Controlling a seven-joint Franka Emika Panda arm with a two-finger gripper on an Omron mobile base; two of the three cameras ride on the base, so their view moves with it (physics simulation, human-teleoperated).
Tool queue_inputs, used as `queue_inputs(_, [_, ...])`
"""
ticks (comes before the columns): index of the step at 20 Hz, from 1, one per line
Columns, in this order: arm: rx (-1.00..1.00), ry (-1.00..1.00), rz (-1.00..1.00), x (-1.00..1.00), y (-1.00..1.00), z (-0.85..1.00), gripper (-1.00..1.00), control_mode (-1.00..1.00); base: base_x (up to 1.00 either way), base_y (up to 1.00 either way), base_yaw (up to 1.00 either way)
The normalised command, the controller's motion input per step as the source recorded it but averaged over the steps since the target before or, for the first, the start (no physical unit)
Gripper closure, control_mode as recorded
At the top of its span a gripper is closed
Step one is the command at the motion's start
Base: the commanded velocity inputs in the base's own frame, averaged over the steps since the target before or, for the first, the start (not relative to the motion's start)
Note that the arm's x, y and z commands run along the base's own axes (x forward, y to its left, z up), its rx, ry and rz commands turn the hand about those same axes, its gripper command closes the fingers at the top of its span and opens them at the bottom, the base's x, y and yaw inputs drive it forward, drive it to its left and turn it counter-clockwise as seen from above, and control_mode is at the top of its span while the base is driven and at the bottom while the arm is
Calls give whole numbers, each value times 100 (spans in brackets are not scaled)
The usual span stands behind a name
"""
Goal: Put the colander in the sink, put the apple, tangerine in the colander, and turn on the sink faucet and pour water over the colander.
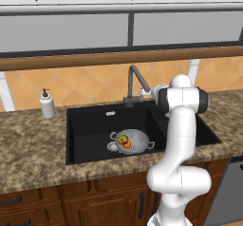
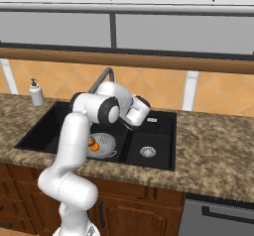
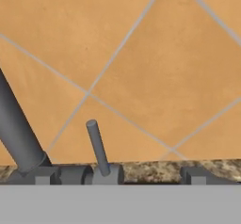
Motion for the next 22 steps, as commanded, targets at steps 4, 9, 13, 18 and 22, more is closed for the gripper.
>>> queue_inputs(4, [0,0,0,16,8,-6,-100,-100,0,0,0])
queue_inputs(9, [0,0,0,23,3,-1,-100,-100,0,0,0])
queue_inputs(13, [0,0,0,21,0,0,-100,-100,0,0,0])
queue_inputs(18, [0,0,0,16,0,-2,-100,-100,0,0,0])
queue_inputs(22, [0,0,4,7,0,-12,-100,-100,0,0,0])
